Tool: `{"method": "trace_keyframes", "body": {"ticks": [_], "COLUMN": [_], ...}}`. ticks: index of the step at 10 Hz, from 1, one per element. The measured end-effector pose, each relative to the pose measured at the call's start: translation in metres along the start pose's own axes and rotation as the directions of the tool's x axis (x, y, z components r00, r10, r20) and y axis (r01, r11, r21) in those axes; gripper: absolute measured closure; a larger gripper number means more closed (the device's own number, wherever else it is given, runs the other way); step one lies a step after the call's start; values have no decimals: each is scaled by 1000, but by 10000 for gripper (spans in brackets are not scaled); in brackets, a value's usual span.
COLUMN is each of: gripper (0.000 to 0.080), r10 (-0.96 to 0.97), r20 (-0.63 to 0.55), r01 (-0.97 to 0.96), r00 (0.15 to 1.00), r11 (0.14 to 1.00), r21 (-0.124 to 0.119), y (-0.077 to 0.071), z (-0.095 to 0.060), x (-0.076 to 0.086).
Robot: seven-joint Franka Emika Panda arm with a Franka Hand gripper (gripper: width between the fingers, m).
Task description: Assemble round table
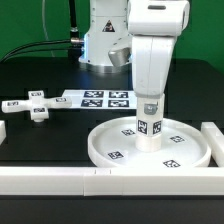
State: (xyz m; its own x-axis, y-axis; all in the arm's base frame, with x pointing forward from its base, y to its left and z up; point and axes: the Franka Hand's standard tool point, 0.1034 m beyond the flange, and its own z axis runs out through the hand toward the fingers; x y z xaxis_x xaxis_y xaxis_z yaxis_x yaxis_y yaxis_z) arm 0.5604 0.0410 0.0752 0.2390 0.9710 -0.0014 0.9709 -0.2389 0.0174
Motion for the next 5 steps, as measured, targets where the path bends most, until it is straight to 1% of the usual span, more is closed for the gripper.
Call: {"method": "trace_keyframes", "body": {"ticks": [2,5], "gripper": [393,392], "r10": [192,356], "r20": [4,5], "r01": [-192,-356], "r00": [981,935], "r11": [981,935], "r21": [8,7], "y": [-1,-1], "z": [0,0], "x": [2,2]}}
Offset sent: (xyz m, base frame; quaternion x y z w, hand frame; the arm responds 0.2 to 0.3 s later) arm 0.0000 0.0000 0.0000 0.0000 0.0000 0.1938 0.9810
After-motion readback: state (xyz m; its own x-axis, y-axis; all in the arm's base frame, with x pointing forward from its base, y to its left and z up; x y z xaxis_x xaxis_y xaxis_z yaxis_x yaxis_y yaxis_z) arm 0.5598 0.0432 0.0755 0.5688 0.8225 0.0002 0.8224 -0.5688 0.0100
